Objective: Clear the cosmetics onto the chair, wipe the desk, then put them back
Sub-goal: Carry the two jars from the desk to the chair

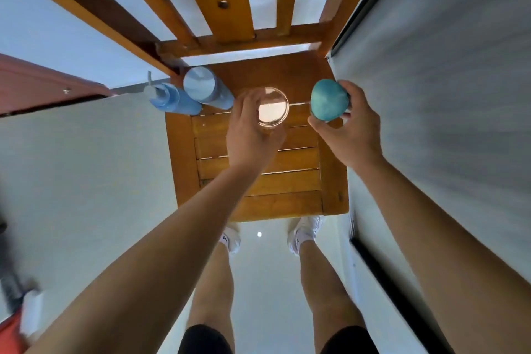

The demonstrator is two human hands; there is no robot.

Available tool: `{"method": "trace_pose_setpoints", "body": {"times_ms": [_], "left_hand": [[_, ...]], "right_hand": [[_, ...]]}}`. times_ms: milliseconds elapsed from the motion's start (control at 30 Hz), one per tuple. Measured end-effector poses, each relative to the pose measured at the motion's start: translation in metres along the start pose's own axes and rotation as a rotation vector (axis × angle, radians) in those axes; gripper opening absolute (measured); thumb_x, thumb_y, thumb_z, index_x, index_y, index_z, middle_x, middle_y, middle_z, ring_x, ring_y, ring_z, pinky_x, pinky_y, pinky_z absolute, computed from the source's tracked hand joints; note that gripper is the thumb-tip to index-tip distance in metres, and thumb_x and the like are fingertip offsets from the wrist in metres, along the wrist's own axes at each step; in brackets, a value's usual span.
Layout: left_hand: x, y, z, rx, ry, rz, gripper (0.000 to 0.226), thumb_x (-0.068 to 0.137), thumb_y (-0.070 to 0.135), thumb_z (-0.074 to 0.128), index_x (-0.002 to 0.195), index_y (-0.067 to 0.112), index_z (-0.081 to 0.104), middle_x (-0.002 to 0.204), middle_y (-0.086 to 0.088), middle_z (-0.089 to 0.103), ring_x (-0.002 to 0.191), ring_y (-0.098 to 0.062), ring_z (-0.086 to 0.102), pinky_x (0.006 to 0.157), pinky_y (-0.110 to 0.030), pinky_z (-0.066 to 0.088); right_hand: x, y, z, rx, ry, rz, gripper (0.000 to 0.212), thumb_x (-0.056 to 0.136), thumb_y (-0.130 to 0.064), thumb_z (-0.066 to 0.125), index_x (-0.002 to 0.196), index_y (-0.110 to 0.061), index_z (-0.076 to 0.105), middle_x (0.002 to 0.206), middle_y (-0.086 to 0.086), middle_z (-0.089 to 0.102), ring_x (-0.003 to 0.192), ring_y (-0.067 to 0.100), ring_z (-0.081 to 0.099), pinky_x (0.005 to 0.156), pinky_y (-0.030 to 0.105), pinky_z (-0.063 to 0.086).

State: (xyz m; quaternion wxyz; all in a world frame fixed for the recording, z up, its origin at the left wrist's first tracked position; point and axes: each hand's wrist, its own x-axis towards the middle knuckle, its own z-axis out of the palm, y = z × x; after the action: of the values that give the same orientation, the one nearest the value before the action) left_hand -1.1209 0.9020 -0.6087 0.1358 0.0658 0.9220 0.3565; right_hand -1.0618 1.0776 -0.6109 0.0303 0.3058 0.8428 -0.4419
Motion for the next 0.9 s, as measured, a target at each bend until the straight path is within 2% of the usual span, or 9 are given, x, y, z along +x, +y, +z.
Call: {"method": "trace_pose_setpoints", "body": {"times_ms": [167, 233, 367, 433, 533, 600, 700, 800, 900], "left_hand": [[0.034, -0.015, 0.028, -0.036, 0.059, 0.038, 0.068, 0.072, 0.020, 0.077, 0.134, 0.014, 0.050, 0.134, -0.005, 0.053, 0.118, -0.018, 0.054, 0.082, -0.008, 0.044], [0.044, -0.021, 0.035, -0.020, 0.055, 0.051, 0.066, 0.075, 0.015, 0.078, 0.135, 0.012, 0.050, 0.135, -0.007, 0.052, 0.117, -0.021, 0.055, 0.084, -0.018, 0.052], [0.048, -0.030, 0.037, 0.041, -0.008, 0.059, 0.064, 0.082, 0.017, 0.075, 0.140, 0.012, 0.046, 0.143, -0.009, 0.048, 0.120, -0.027, 0.056, 0.088, -0.039, 0.057], [0.043, -0.028, 0.034, 0.067, -0.012, 0.070, 0.064, 0.086, 0.020, 0.073, 0.142, 0.011, 0.044, 0.150, -0.011, 0.044, 0.133, -0.029, 0.049, 0.097, -0.039, 0.054], [0.023, -0.018, 0.021, 0.075, 0.013, 0.059, 0.063, 0.091, 0.031, 0.068, 0.146, 0.013, 0.041, 0.157, -0.008, 0.036, 0.143, -0.025, 0.036, 0.104, -0.029, 0.041], [0.002, -0.006, 0.006, 0.051, 0.009, 0.060, 0.061, 0.096, 0.038, 0.061, 0.149, 0.016, 0.039, 0.160, -0.004, 0.033, 0.146, -0.021, 0.032, 0.105, -0.026, 0.035], [-0.031, 0.016, -0.026, 0.022, 0.025, 0.111, 0.056, 0.101, 0.040, 0.051, 0.149, 0.017, 0.039, 0.160, -0.003, 0.032, 0.148, -0.020, 0.027, 0.116, -0.041, 0.033], [-0.055, 0.046, -0.079, 0.059, 0.073, 0.194, 0.051, 0.104, 0.037, 0.044, 0.151, 0.021, 0.035, 0.161, -0.003, 0.030, 0.150, -0.022, 0.025, 0.116, -0.055, 0.031], [-0.069, 0.091, -0.158, 0.122, 0.133, 0.271, 0.051, 0.105, 0.040, 0.039, 0.152, 0.021, 0.035, 0.162, -0.003, 0.028, 0.151, -0.022, 0.022, 0.116, -0.057, 0.029]], "right_hand": [[0.039, 0.009, 0.023, -0.047, -0.037, -0.063, 0.079, 0.080, -0.034, 0.084, 0.146, -0.025, 0.040, 0.149, -0.001, 0.048, 0.131, 0.018, 0.053, 0.104, 0.027, 0.050], [0.049, 0.008, 0.031, -0.066, -0.066, -0.093, 0.081, 0.080, -0.033, 0.084, 0.147, -0.024, 0.039, 0.149, 0.000, 0.047, 0.133, 0.020, 0.051, 0.106, 0.030, 0.049], [0.056, 0.009, 0.041, -0.125, -0.111, -0.098, 0.082, 0.083, -0.030, 0.082, 0.150, -0.023, 0.035, 0.152, 0.001, 0.044, 0.137, 0.021, 0.047, 0.104, 0.022, 0.040], [0.051, 0.008, 0.038, -0.144, -0.125, -0.079, 0.085, 0.085, -0.031, 0.080, 0.153, -0.024, 0.030, 0.155, 0.001, 0.040, 0.141, 0.021, 0.043, 0.110, 0.029, 0.040], [0.034, 0.003, 0.021, -0.193, -0.104, -0.077, 0.085, 0.088, -0.038, 0.075, 0.156, -0.026, 0.025, 0.159, -0.001, 0.036, 0.144, 0.020, 0.040, 0.115, 0.037, 0.038], [0.012, -0.005, 0.004, -0.238, -0.048, -0.101, 0.080, 0.092, -0.047, 0.068, 0.156, -0.027, 0.025, 0.161, -0.001, 0.035, 0.145, 0.021, 0.038, 0.112, 0.035, 0.036], [-0.025, -0.024, -0.024, -0.309, 0.048, -0.160, 0.076, 0.095, -0.060, 0.052, 0.156, -0.025, 0.025, 0.163, 0.000, 0.031, 0.147, 0.022, 0.035, 0.107, 0.030, 0.032], [-0.057, -0.064, -0.053, -0.356, 0.135, -0.252, 0.075, 0.097, -0.065, 0.040, 0.157, -0.024, 0.025, 0.165, 0.003, 0.027, 0.149, 0.024, 0.031, 0.111, 0.038, 0.037], [-0.081, -0.131, -0.082, -0.316, 0.210, -0.372, 0.071, 0.098, -0.059, 0.044, 0.157, -0.022, 0.027, 0.165, 0.006, 0.025, 0.150, 0.025, 0.030, 0.112, 0.044, 0.044]]}}
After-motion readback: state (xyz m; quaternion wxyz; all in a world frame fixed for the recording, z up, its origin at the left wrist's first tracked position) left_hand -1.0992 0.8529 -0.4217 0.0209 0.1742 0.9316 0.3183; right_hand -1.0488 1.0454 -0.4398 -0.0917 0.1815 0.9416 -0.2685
